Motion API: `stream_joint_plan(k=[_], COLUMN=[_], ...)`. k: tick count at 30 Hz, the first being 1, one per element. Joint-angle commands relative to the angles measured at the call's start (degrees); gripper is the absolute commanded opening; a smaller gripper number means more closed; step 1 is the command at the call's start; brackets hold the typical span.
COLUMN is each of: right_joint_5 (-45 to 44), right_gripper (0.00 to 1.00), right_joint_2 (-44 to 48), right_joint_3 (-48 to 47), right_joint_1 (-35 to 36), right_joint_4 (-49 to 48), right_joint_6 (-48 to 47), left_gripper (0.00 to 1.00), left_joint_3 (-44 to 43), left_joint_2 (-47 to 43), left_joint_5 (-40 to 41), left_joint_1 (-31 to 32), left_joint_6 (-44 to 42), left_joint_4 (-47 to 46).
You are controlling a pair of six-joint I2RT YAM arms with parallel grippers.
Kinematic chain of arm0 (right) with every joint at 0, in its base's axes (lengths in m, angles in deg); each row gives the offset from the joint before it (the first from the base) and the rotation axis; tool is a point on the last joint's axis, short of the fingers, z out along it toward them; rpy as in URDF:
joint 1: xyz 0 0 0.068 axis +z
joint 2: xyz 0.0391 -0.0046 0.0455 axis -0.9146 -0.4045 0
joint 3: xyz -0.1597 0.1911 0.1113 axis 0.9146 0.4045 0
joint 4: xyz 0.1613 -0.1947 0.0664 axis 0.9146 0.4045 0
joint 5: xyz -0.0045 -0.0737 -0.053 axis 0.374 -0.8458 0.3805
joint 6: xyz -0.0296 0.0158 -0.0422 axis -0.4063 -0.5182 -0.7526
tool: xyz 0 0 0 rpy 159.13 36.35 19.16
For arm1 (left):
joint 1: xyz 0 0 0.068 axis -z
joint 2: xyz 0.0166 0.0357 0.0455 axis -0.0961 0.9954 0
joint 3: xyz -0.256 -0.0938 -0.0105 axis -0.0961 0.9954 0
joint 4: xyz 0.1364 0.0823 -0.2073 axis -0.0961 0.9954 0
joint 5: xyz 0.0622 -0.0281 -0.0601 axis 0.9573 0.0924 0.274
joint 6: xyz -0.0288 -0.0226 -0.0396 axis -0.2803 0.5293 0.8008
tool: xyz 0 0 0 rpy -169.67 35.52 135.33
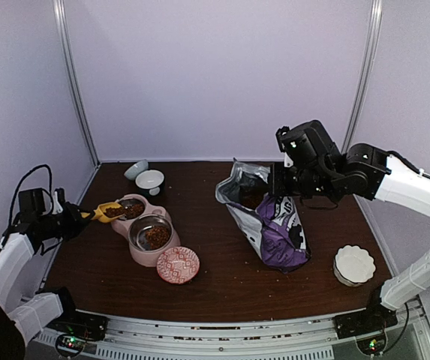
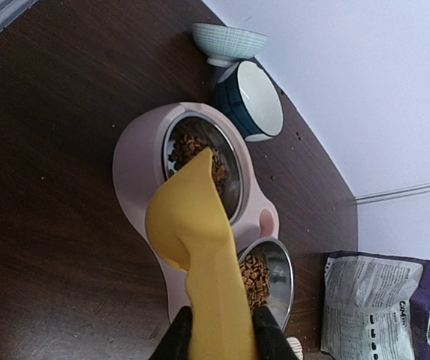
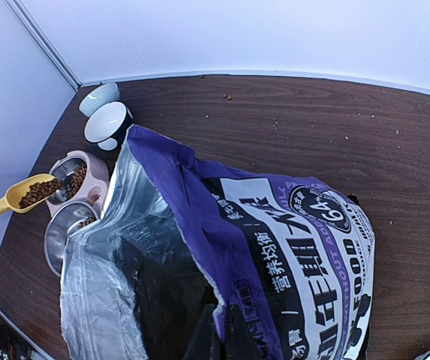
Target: Serve the pet food
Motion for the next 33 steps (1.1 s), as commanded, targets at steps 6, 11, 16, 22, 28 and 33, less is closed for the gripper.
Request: stream_joint_plan(k=[6,11,16,22,28,33], right_joint_5=[-1.7,-1.6,-1.6,-1.4,-1.1,-0.7], right_gripper=[0.0,0.0,0.0,0.0,0.0,0.0], right_joint_2=[0.6,0.7,0.8,0.7,0.7,0.6], right_joint_3=[1.3,1.6,1.8,1.8,1.9,2.4], right_joint_1=[-1.0,-1.2,-1.4,-1.4,-1.4,-1.4], right_joint_4=[1.5,1.6,1.6,1.4,1.2,0.9], right_joint_6=[0.3,0.3,0.2,0.3,0.2,0.0], left_gripper=[0.0,0.0,0.0,0.0,0.0,0.0], left_joint_3=[-6.5,-9.6,-12.9,-19.0,-23.9,-27.8], left_joint_2=[4.3,6.4,8.2,10.3,11.9,12.7], left_joint_5=[1.0,1.5,1.8,3.2,4.3,8.1], left_joint_1=[-0.5,-0.4,-0.5,-0.4,-0.3,2.4], left_joint_6=[-6.7,-9.5,-12.9,-19.4,-25.3,-29.1], left_joint_4=[1.8,3.8,7.2,14.1,21.0,25.9])
